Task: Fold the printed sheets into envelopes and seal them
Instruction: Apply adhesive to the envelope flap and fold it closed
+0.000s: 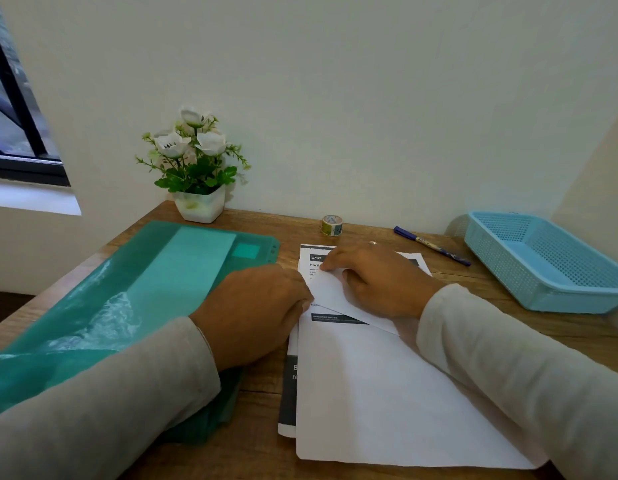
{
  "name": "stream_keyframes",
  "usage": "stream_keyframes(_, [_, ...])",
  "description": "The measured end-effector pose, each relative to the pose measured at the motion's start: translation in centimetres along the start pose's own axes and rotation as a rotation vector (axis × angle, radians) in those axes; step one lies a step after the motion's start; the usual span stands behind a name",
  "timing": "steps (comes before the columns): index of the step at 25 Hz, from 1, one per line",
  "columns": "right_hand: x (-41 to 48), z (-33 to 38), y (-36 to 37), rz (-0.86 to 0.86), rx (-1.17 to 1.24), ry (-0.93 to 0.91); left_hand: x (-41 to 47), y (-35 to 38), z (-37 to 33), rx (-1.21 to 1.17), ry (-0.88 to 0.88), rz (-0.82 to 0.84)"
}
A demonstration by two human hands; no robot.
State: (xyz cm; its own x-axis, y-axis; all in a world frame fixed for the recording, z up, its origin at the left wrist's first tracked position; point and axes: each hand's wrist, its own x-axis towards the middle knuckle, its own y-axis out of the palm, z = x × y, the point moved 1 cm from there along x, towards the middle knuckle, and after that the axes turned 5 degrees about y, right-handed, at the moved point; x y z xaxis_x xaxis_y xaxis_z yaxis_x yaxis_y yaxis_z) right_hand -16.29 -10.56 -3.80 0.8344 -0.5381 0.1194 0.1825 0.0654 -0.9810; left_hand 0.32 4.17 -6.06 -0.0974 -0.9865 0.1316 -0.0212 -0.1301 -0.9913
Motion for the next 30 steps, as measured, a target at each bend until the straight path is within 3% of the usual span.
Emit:
stream_keyframes(5, [-1.6,2.1,-0.1,0.067,0.016,-0.071,0.0,-0.7,-0.3,-0.020,0.001,-0.026])
stream_keyframes(14, [0.0,-0.4,0.8,0.007,0.037,0.009,-0.4,0.0,-0.3,-0.039,-0.005,-0.033])
stream_keyframes(18, [-0.2,-0.7,1.0,0.005,0.134,0.034,2.0,-0.4,-0.4,0.069,0.032,0.052])
stream_keyframes(25, [-0.5,-0.8,0.9,0.010,0.183,0.038,3.7,-0.5,-0.7,0.143,0.005,0.060])
stream_keyframes(30, [-0.4,-0.7,0.9,0.000,0.150,0.037,-0.3,-1.3,-0.6,0.007,0.051,-0.052])
